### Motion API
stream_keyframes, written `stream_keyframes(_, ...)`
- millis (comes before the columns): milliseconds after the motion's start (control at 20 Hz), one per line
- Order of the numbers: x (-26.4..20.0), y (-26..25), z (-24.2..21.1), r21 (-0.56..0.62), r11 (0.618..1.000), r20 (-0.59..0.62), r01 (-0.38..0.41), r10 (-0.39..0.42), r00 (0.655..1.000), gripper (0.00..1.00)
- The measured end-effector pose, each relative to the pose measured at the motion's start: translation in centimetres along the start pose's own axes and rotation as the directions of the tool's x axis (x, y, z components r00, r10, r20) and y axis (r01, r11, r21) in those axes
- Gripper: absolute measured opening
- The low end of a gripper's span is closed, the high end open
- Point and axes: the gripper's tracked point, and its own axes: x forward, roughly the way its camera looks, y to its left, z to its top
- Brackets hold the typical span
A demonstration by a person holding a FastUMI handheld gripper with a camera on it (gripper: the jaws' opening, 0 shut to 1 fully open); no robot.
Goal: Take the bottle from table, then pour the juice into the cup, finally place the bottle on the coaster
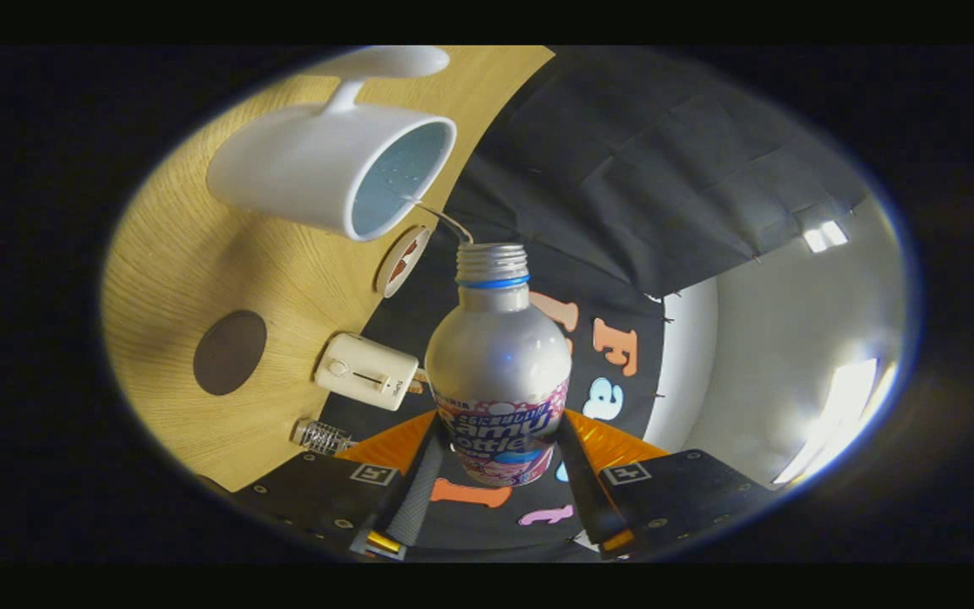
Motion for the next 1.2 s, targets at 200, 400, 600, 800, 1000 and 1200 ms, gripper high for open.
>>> stream_keyframes(200, 0.1, -0.4, 0.2, -0.003, 1.000, 0.002, 0.011, -0.011, 1.000, 0.73)
stream_keyframes(400, 0.0, 0.2, 0.2, -0.007, 1.000, 0.015, -0.009, 0.009, 1.000, 0.73)
stream_keyframes(600, -0.7, 0.7, 1.0, 0.014, 0.999, 0.024, -0.038, 0.038, 0.999, 0.73)
stream_keyframes(800, -0.9, 2.7, 1.3, 0.088, 0.990, 0.030, -0.109, 0.107, 0.994, 0.73)
stream_keyframes(1000, -1.4, 4.0, 1.7, 0.221, 0.962, 0.030, -0.162, 0.159, 0.987, 0.73)
stream_keyframes(1200, -2.0, 3.7, 1.3, 0.384, 0.915, -0.013, -0.125, 0.141, 0.990, 0.73)
